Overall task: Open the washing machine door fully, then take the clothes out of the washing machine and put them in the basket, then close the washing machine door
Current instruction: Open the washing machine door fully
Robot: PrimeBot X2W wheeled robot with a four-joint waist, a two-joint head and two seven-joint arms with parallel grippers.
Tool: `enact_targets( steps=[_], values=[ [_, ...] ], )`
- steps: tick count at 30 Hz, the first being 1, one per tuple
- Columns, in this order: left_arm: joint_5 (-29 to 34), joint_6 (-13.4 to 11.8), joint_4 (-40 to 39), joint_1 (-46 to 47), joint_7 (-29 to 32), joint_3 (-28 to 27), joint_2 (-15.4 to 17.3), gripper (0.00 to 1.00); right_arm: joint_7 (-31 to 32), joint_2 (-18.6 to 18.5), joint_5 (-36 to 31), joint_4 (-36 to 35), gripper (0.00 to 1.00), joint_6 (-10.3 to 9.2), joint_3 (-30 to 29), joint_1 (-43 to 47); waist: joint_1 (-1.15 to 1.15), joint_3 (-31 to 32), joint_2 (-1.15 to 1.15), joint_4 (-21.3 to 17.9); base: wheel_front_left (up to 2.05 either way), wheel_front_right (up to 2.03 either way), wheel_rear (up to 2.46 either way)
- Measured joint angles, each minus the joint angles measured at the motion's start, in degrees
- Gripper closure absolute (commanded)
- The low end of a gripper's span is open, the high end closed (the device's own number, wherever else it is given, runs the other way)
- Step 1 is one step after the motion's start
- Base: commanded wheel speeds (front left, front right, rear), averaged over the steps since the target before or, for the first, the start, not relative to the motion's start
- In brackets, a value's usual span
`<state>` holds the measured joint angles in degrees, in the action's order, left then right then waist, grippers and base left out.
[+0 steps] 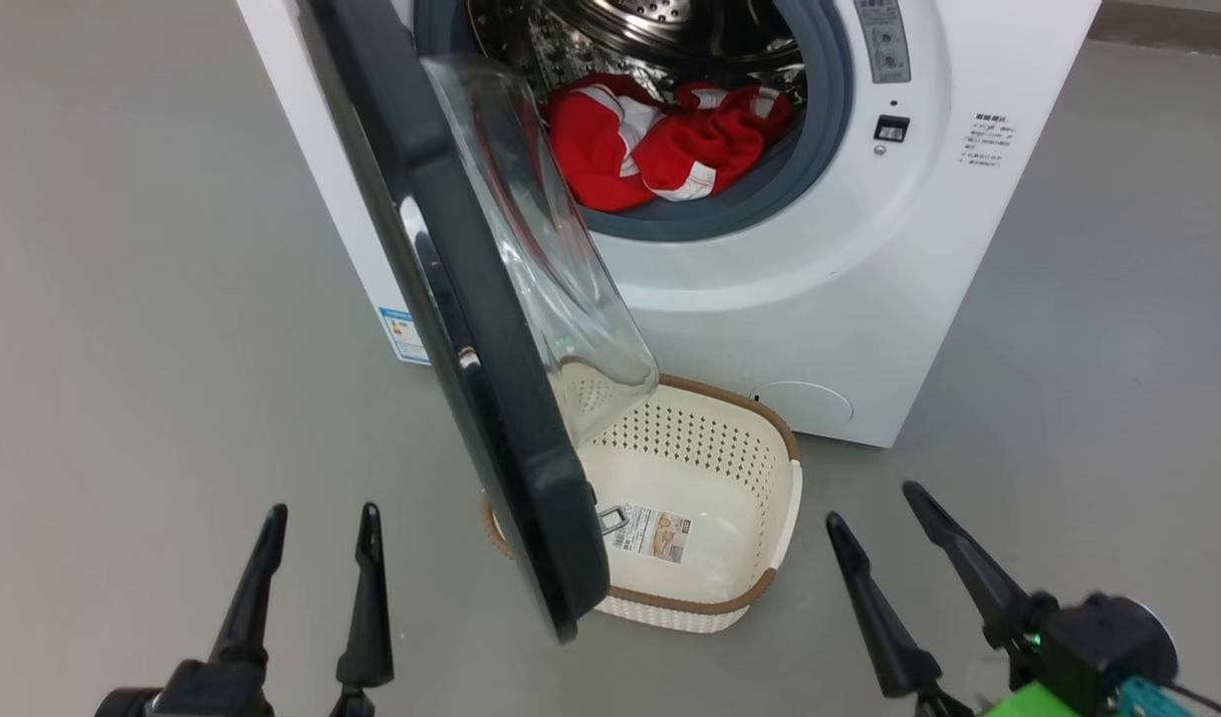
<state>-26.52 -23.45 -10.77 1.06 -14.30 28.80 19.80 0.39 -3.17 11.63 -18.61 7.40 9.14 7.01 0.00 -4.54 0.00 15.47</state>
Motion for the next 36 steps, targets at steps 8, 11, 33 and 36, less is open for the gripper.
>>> enact_targets(
  steps=[8,11,33,36],
  values=[
    [0.0,0.0,-0.6,-1.6,0.0,-0.5,0.3,0.0,-4.3,0.4,-2.5,-1.1,0.0,0.0,-2.2,5.6,0.0,1.0,0.0,-0.2,0.0,0.0,0.0],
    [-0.1,-0.1,-0.6,-2.5,0.0,-0.5,0.5,0.0,-5.1,0.4,-2.5,-1.1,0.0,0.0,-2.5,6.9,0.0,1.4,0.0,-0.4,0.0,0.0,0.0],
    [-0.1,-0.6,-3.4,-3.2,1.1,-0.2,2.1,1.0,-6.5,0.6,-0.9,-0.9,0.0,0.0,-3.2,8.4,0.0,2.9,0.0,-0.9,0.0,0.0,0.0],
    [1.0,-1.2,-4.9,-2.7,1.1,-0.3,2.2,1.0,-6.5,0.6,-0.9,-0.9,0.0,0.0,-3.4,8.4,0.0,2.8,0.0,-1.0,0.0,0.0,0.0]
  ],
)
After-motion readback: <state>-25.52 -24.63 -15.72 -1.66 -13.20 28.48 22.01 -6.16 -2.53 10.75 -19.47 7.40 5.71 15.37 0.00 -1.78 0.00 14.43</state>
